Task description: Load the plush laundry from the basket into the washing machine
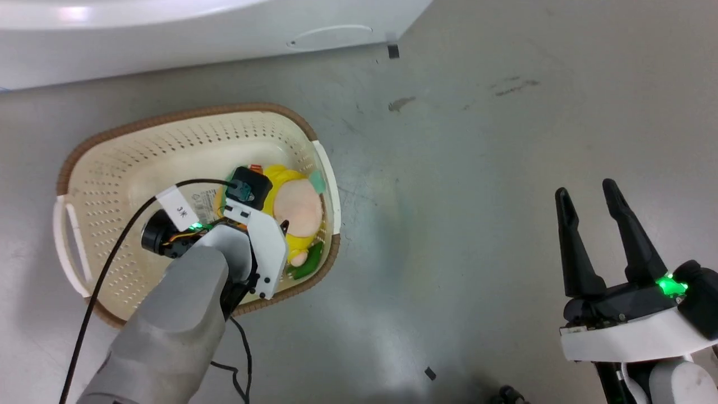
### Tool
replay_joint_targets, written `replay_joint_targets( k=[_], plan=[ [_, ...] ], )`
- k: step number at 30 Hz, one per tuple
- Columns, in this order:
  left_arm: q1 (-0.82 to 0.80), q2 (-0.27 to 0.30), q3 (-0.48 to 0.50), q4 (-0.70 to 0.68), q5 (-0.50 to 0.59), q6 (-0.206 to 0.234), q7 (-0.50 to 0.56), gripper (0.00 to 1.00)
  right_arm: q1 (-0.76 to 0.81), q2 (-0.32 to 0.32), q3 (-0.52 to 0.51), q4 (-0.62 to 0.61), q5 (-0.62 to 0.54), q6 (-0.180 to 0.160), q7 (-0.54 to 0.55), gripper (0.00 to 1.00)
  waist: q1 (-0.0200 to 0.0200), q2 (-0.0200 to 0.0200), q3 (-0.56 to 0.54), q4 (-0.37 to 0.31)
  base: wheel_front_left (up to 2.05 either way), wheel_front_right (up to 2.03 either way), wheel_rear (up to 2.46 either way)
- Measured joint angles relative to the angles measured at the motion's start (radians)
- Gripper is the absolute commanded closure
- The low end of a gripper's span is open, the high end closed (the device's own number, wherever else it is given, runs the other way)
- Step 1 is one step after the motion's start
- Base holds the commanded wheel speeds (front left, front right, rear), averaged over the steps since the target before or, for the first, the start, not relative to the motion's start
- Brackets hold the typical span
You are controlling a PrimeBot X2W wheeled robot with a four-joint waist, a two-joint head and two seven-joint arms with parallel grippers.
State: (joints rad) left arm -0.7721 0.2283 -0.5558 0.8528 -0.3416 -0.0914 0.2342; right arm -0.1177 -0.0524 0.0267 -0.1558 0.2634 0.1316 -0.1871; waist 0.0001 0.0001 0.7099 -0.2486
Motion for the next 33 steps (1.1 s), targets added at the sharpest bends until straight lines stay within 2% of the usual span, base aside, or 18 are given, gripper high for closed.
replay_joint_targets(
  k=[5, 20, 21, 22, 33],
  plan=[
    [-0.051, 0.016, -0.065, 0.053, -0.023, -0.005, 0.038, 0.00, 0.000, 0.000, 0.002, -0.009, 0.015, 0.000, -0.010, 0.00, 0.0000, 0.0000, 0.043, -0.016, 0.00, 0.00, 0.00],
    [-0.214, 0.035, -0.185, 0.209, -0.087, -0.024, 0.010, 0.00, -0.001, 0.000, 0.009, -0.025, 0.057, 0.000, -0.040, 0.00, -0.0001, 0.0000, 0.164, -0.054, 0.00, 0.00, 0.00],
    [-0.237, 0.035, -0.200, 0.236, -0.096, -0.026, 0.010, 0.08, -0.004, 0.000, 0.010, -0.027, 0.064, 0.000, -0.044, 0.00, -0.0001, 0.0000, 0.180, -0.060, 0.00, 0.00, 0.00],
    [-0.245, 0.035, -0.207, 0.247, -0.105, -0.026, 0.011, 1.00, -0.007, 0.000, 0.009, -0.029, 0.065, 0.000, -0.044, 0.00, -0.0001, 0.0000, 0.188, -0.062, 0.00, 0.00, 0.00],
    [-0.326, 0.057, -0.282, 0.365, -0.188, -0.045, -0.010, 1.00, -0.071, 0.000, 0.015, -0.027, 0.090, 0.000, -0.066, 0.00, 0.0000, 0.0000, 0.234, -0.104, 0.00, 0.00, 0.00]
  ],
)
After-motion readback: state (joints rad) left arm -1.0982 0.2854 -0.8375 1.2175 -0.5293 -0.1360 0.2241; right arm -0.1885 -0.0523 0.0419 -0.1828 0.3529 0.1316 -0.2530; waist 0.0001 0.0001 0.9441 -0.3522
